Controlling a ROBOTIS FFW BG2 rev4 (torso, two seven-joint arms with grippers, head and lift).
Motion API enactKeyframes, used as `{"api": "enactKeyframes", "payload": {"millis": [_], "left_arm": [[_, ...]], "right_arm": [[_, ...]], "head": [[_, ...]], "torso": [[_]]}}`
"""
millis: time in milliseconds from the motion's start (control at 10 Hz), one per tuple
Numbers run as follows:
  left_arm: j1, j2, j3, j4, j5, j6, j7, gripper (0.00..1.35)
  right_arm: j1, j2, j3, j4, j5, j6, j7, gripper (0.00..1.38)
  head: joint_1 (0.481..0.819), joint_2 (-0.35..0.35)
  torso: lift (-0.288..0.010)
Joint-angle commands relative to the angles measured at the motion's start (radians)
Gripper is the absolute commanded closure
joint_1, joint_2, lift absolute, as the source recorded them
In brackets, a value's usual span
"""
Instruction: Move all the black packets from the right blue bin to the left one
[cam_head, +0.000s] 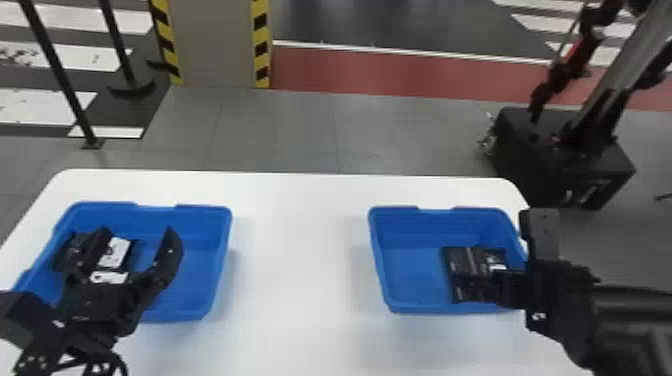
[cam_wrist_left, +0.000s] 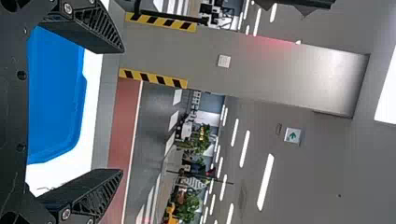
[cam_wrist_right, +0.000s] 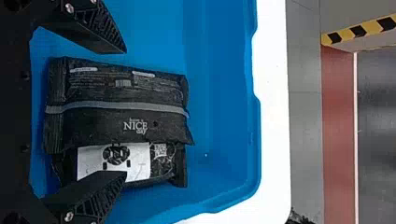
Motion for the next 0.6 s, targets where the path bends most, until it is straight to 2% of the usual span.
{"api": "enactKeyframes", "payload": {"millis": [0,300,400,500], "left_arm": [[0.002,-0.003,-0.002,0.000,0.001,0.000,0.000,0.12],[-0.003,-0.003,-0.005,0.000,0.001,0.002,0.000,0.12],[-0.003,-0.003,-0.005,0.000,0.001,0.002,0.000,0.12],[-0.003,-0.003,-0.005,0.000,0.001,0.002,0.000,0.12]], "right_arm": [[-0.007,0.003,0.007,0.012,0.000,0.015,0.000,0.10],[-0.017,0.004,0.013,0.022,0.012,0.069,-0.001,0.20],[-0.022,0.004,0.013,0.025,0.020,0.082,0.000,0.32],[-0.032,0.003,0.023,0.037,0.021,0.084,0.000,0.67]], "head": [[0.695,-0.113],[0.695,-0.106],[0.695,-0.107],[0.695,-0.109]], "torso": [[-0.110],[-0.110],[-0.110],[-0.110]]}}
